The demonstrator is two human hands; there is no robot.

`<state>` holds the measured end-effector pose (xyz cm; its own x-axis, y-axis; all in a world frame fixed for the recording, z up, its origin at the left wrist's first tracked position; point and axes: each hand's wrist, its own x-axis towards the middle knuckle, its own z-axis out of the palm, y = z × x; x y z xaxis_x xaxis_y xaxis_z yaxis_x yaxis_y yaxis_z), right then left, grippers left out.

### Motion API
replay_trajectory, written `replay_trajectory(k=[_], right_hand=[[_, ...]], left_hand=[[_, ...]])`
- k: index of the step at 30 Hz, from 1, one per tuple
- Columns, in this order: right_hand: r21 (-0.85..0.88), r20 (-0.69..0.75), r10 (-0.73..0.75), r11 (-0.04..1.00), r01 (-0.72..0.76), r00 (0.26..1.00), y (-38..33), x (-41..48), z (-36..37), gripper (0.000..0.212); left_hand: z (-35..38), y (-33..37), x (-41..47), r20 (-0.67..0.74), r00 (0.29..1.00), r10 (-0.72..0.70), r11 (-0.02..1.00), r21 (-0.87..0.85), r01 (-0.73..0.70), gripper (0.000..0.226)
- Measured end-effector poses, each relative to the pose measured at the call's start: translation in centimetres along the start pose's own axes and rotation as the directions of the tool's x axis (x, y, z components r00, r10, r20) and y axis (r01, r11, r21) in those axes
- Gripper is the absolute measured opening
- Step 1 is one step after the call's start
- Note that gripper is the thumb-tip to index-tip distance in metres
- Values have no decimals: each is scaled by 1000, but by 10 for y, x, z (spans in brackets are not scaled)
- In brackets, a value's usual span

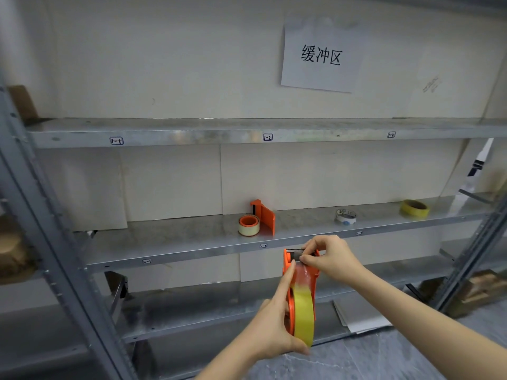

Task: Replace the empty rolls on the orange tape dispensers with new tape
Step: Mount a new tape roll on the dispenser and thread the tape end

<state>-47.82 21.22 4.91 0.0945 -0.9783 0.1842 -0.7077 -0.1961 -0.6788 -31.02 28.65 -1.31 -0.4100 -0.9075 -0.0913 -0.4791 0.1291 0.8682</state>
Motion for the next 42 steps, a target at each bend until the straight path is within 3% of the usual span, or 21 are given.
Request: replay_trajectory(k=[42], right_hand=[[92,26,42,995,-45,999,-6,10,9,13]], left_hand=[[-4,-5,-2,-2,1000,-29,995,92,29,123]])
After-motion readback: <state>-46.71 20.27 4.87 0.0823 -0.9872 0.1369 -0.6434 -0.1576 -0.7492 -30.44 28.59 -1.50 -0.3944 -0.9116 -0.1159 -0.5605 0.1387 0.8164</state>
